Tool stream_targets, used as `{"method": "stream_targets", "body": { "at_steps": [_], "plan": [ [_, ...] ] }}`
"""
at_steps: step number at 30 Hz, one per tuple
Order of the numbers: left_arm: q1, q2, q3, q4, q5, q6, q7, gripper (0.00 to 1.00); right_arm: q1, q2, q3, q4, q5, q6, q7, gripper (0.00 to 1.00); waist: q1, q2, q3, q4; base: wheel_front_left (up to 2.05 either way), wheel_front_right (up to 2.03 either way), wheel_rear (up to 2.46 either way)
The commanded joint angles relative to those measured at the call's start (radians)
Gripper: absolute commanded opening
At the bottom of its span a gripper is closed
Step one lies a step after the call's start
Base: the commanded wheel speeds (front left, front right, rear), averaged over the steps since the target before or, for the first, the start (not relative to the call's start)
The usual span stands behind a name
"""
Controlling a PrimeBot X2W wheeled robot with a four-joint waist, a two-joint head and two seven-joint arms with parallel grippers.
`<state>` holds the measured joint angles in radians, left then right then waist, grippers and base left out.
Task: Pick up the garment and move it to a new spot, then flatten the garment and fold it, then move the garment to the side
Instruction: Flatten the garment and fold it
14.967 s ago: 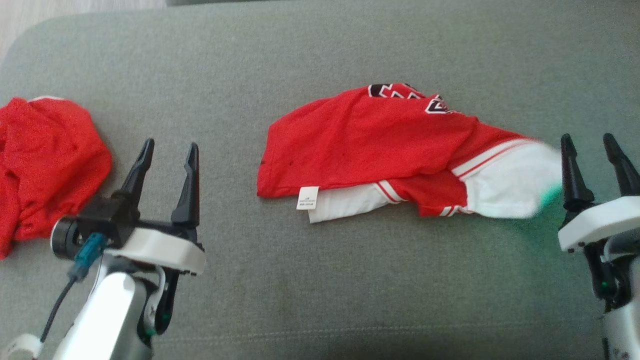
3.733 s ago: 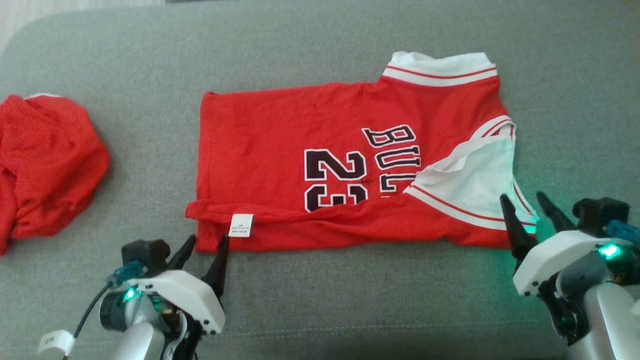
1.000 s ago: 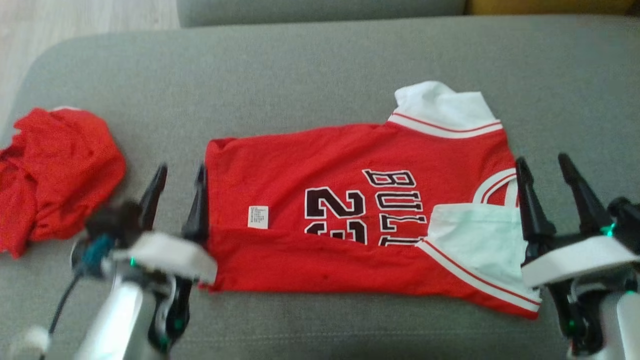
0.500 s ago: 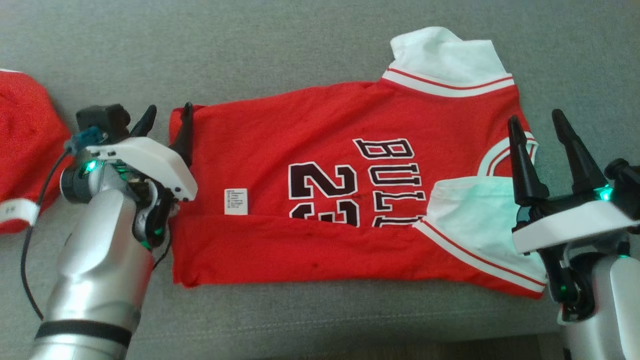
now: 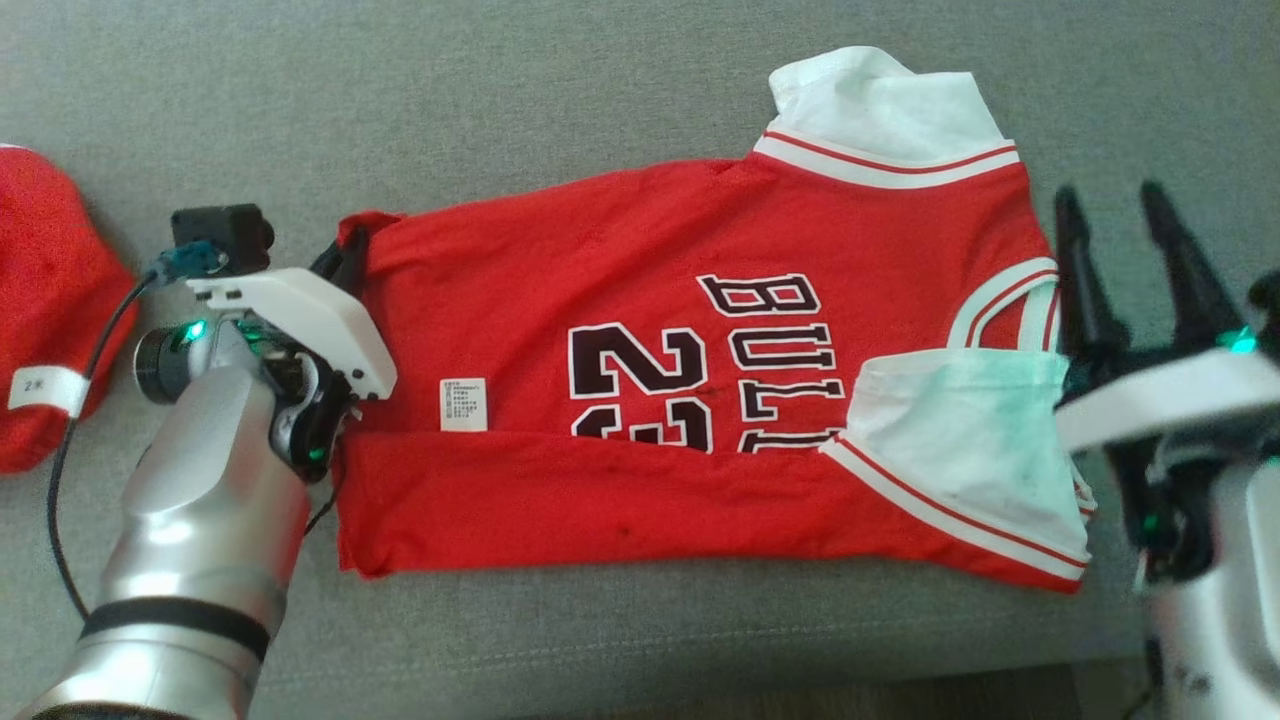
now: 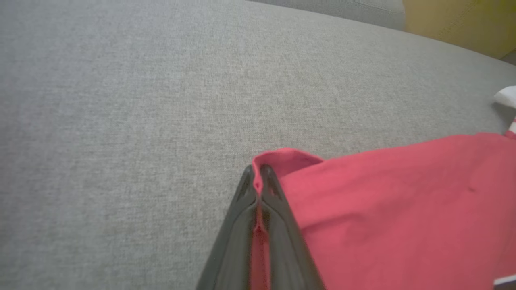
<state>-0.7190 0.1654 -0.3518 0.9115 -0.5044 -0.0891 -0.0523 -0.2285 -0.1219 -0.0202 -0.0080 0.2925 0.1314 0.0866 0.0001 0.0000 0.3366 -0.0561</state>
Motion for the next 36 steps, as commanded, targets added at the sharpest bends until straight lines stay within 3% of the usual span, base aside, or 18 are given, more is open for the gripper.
{"method": "stream_targets", "body": {
  "at_steps": [1,7,14,19,24,25,26,27,28,36],
  "plan": [
    [-0.045,0.029,0.022,-0.02,0.001,-0.001,-0.01,0.0,-0.046,-0.022,0.01,-0.027,0.005,-0.001,-0.011,1.0,-0.0001,0.0,0.0,0.001,0.0,0.0,0.0],
    [-0.09,0.001,0.002,-0.001,0.004,-0.01,-0.044,0.0,-0.26,-0.092,0.01,0.133,0.047,-0.001,0.001,1.0,-0.0001,0.0,0.022,0.033,0.0,0.0,0.0],
    [-0.15,-0.047,-0.034,0.015,0.008,-0.023,-0.07,0.0,-0.523,-0.176,0.1,0.478,0.055,-0.001,0.078,1.0,-0.0001,0.0,0.07,0.097,0.0,0.0,0.0],
    [-0.176,-0.072,-0.06,0.037,0.002,-0.03,-0.088,0.0,-0.617,-0.198,0.207,0.695,0.069,-0.001,0.147,1.0,-0.0001,0.0,0.088,0.13,0.0,0.0,0.0],
    [-0.19,-0.084,-0.077,0.06,-0.012,-0.035,-0.105,0.0,-0.676,-0.2,0.271,0.836,0.113,-0.001,0.195,1.0,-0.0001,0.0,0.096,0.141,0.0,0.0,0.0],
    [-0.192,-0.085,-0.08,0.064,-0.015,-0.036,-0.108,0.0,-0.686,-0.198,0.283,0.853,0.125,-0.001,0.199,0.91,-0.0001,0.0,0.097,0.141,0.0,0.0,0.0],
    [-0.194,-0.087,-0.082,0.069,-0.018,-0.037,-0.111,0.0,-0.695,-0.197,0.295,0.864,0.138,-0.001,0.198,0.46,-0.0001,0.0,0.097,0.141,0.0,0.0,0.0],
    [-0.196,-0.087,-0.084,0.073,-0.021,-0.037,-0.114,0.0,-0.704,-0.198,0.306,0.872,0.149,-0.001,0.189,0.29,-0.0001,0.0,0.097,0.141,0.0,0.0,0.0],
    [-0.198,-0.087,-0.085,0.078,-0.024,-0.038,-0.118,0.0,-0.713,-0.201,0.317,0.877,0.158,-0.001,0.176,0.0,-0.0001,0.0,0.097,0.14,0.0,0.0,0.0],
    [-0.217,-0.08,-0.087,0.09,-0.05,-0.04,-0.163,0.0,-0.775,-0.233,0.377,0.893,0.23,-0.001,0.026,0.0,-0.0001,0.0,0.069,0.131,0.0,0.0,0.0]
  ]
}}
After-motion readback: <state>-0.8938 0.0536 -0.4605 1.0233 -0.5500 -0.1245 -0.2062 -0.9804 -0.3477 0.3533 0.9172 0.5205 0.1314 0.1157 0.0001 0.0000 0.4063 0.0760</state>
